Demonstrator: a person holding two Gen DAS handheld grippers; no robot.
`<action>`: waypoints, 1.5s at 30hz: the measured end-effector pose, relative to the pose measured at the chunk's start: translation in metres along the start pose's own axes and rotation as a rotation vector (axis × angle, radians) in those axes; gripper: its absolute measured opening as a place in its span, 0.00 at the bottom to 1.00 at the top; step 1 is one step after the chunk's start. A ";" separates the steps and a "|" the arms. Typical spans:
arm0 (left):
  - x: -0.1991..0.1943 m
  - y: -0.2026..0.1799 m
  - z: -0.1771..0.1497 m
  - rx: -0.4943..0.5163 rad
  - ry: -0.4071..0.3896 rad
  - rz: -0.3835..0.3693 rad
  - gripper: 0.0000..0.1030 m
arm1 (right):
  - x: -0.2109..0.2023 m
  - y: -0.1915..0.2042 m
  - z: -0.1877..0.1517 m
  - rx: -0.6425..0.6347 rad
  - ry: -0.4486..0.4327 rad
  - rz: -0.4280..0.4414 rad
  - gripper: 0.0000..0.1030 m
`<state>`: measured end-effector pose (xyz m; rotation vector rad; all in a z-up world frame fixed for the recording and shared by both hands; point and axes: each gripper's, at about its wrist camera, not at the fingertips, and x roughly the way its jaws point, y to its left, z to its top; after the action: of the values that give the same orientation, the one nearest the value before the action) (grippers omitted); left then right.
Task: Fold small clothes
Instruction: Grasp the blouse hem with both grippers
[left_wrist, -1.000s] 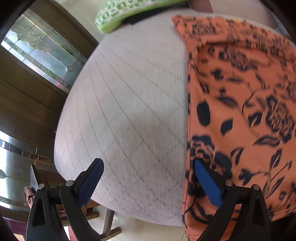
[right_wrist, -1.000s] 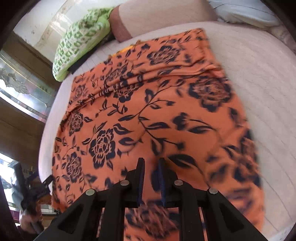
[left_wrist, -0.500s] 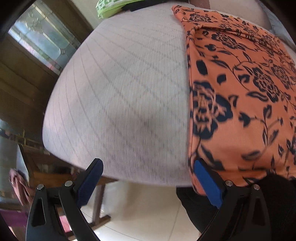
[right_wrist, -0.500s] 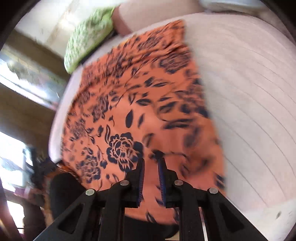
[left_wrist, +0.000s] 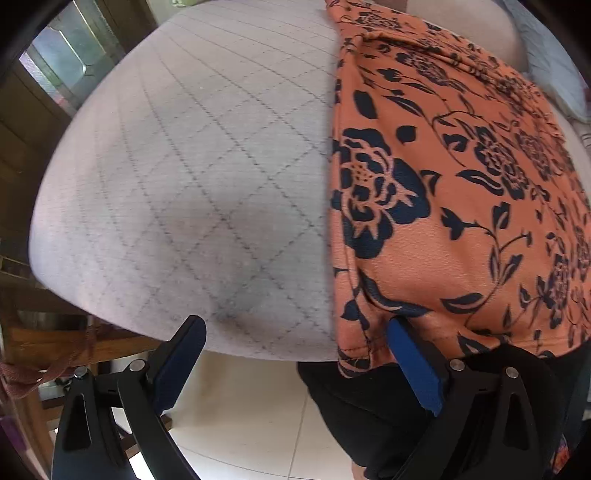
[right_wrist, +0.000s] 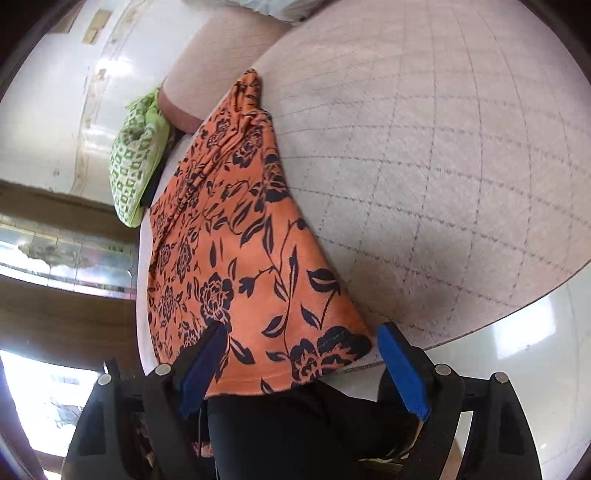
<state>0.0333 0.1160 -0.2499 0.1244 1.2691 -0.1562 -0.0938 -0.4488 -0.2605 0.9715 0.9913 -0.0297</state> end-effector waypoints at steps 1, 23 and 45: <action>0.001 0.001 0.000 -0.005 0.000 -0.020 0.95 | 0.003 -0.003 0.001 0.014 -0.006 -0.012 0.83; -0.014 0.004 0.001 0.005 -0.025 -0.151 0.74 | 0.035 0.000 -0.003 -0.033 0.057 -0.024 0.18; -0.007 0.010 0.010 -0.204 0.054 -0.499 0.43 | 0.037 -0.009 0.001 -0.013 0.074 0.007 0.18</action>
<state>0.0428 0.1246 -0.2398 -0.3696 1.3436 -0.4525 -0.0748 -0.4403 -0.2927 0.9701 1.0548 0.0188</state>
